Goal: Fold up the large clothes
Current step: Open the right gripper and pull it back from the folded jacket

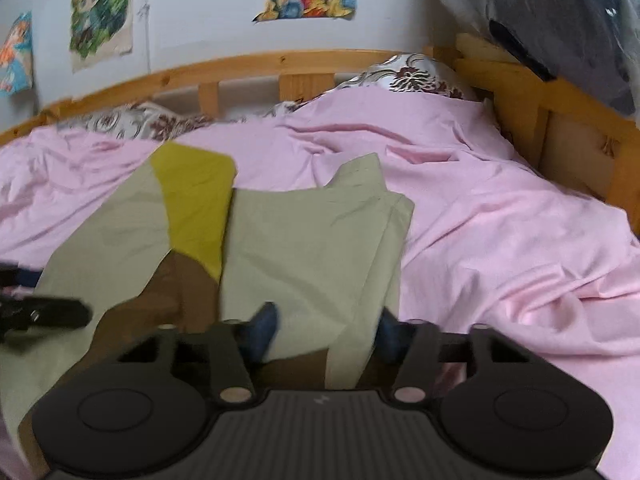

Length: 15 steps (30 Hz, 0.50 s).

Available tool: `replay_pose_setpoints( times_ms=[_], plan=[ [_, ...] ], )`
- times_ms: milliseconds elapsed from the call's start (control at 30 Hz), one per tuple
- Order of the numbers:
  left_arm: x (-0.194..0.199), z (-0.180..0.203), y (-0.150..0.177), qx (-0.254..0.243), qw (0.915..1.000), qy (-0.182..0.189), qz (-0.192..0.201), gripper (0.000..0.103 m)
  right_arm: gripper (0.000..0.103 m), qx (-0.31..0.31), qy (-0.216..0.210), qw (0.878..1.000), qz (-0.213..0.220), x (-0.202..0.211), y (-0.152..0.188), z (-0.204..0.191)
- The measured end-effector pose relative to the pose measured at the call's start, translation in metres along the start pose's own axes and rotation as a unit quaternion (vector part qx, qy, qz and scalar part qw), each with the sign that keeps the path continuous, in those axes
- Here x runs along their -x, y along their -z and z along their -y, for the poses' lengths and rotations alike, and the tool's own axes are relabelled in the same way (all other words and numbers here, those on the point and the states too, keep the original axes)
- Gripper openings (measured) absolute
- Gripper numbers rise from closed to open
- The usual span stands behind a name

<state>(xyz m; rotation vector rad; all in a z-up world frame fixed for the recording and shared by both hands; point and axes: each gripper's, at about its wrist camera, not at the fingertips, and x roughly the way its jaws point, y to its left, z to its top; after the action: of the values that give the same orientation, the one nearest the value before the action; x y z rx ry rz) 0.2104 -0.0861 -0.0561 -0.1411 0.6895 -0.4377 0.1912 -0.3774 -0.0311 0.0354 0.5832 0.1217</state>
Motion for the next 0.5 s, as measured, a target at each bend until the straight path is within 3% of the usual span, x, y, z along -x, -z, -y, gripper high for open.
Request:
replay_pose_setpoints(
  times_ms=[67,200,367,500],
  plan=[
    [0.001,-0.001,0.001,0.006,1.0,0.001,-0.002,0.102,0.038,-0.001,0.01,1.0,0.018,0.001,0.001,0.003],
    [0.001,0.004,-0.001,-0.001,1.0,-0.005,-0.004,0.102,0.007,0.03,0.03,0.997,0.063,0.001,-0.005,0.004],
    [0.002,0.003,-0.009,0.015,0.9998,-0.008,-0.012,0.102,0.004,0.08,0.019,0.991,0.11,-0.014,-0.024,-0.002],
    [0.003,0.001,-0.008,0.018,0.9996,-0.003,-0.02,0.102,0.004,0.069,0.014,0.996,0.062,-0.043,-0.027,0.007]
  ],
)
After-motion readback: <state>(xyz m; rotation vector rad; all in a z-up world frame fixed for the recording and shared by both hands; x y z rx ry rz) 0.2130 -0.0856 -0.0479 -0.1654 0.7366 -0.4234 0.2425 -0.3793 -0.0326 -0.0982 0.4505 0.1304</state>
